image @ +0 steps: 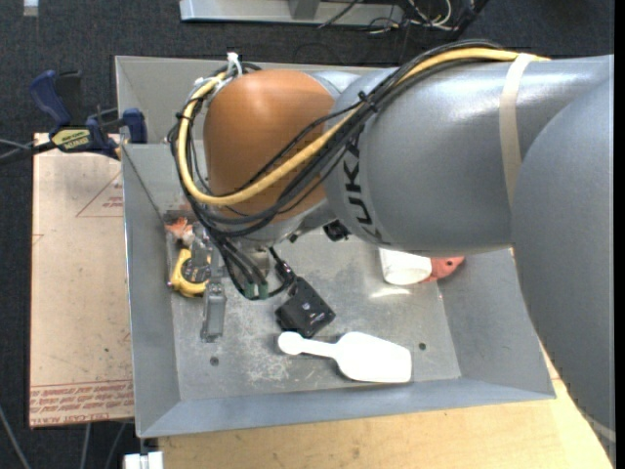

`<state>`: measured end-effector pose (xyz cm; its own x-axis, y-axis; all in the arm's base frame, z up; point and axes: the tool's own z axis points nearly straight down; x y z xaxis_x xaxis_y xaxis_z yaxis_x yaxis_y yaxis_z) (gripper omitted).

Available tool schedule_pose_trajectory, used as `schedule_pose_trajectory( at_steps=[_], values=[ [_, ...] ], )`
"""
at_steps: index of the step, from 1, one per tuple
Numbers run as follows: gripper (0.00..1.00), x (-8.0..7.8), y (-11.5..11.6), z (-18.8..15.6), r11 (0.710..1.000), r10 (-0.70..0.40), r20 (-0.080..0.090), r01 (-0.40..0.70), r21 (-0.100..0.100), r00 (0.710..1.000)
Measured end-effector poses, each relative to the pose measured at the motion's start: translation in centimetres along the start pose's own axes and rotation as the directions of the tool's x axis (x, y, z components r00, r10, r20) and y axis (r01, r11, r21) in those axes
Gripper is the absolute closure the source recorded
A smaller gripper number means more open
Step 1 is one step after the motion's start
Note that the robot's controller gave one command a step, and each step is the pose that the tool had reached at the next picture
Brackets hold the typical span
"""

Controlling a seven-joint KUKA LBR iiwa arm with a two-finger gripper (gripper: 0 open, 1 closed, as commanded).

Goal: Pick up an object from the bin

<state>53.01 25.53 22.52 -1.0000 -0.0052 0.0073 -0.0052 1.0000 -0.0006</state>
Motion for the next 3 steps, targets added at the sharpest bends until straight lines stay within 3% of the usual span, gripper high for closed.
schedule_pose_trajectory(
  at_steps=[1, 2, 3],
  values=[
    [0.0, -0.2, -0.2, -0.5, 1.0, 0.005, 0.008, -0.005, -0.002, 1.0],
    [0.0, -2.7, -1.1, 4.2, 0.994, -0.111, 0.01, 0.111, -0.002, 0.994],
    [0.0, -6.7, -1.5, 12.2, 0.991, -0.136, 0.015, 0.136, -0.003, 0.991]
  ],
)
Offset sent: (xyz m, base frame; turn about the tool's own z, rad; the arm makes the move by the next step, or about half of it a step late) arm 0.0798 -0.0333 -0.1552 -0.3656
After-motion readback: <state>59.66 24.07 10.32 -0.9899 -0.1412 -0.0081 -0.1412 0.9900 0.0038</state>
